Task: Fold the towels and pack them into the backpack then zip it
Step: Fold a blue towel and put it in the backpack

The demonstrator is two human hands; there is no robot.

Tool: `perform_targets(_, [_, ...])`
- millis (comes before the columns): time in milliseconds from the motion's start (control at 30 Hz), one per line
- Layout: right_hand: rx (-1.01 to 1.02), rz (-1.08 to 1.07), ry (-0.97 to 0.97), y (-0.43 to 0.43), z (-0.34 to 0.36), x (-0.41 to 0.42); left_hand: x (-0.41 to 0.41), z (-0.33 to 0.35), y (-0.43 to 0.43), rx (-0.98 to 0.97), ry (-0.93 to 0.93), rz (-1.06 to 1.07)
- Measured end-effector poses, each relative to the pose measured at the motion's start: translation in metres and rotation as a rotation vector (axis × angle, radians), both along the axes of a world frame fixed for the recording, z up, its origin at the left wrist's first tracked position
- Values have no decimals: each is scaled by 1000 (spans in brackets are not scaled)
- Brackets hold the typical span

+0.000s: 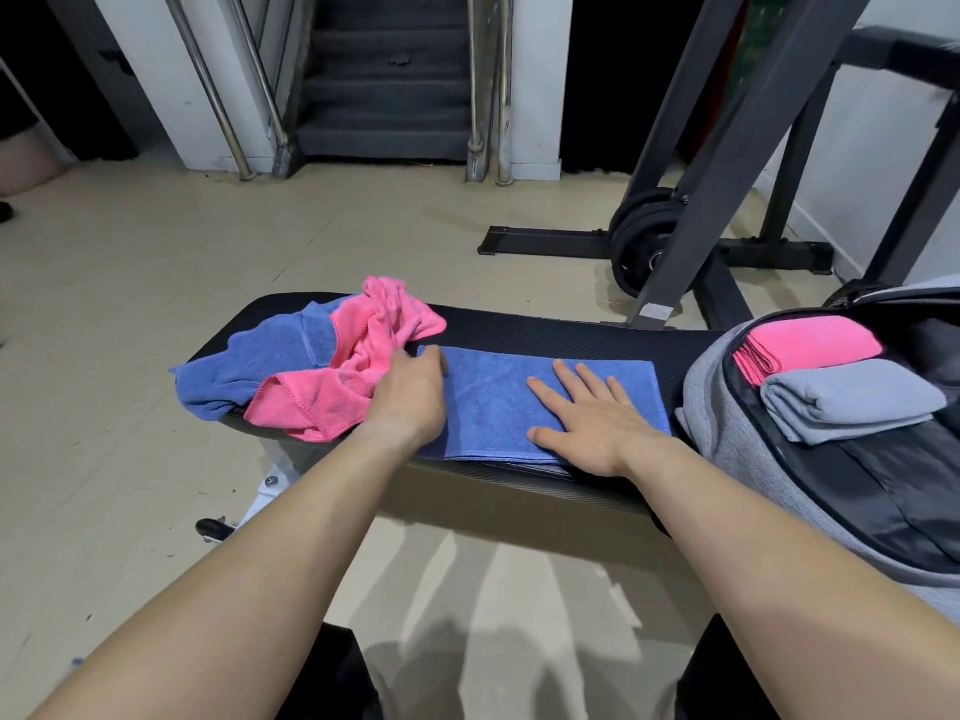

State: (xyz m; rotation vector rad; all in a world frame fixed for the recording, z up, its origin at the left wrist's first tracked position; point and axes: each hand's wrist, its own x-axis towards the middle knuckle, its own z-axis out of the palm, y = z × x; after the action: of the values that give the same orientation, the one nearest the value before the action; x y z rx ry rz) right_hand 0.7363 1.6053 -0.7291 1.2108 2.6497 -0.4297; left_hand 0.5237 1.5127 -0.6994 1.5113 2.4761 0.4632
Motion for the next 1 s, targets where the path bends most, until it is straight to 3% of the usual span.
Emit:
perform_targets(333, [32, 24, -5, -5, -3, -19, -18, 28, -1, -286, 66, 63])
perform_targets(433, [46, 20, -2, -7, -5, -28, -24, 34, -6, -66, -5, 41])
perform_targets(533, [55, 16, 1, -10, -5, -41, -26, 42, -8, 208, -200, 45])
perform_targets(667, [63, 21, 14, -17, -6, -63, -27, 51, -3, 434, -423, 71])
perform_targets(800, [75, 35, 28, -21, -8, -80, -20, 56, 1, 539, -490, 25])
perform_targets(1000, [55, 64, 88, -13, 7, -57, 7, 52, 16, 529, -454, -63])
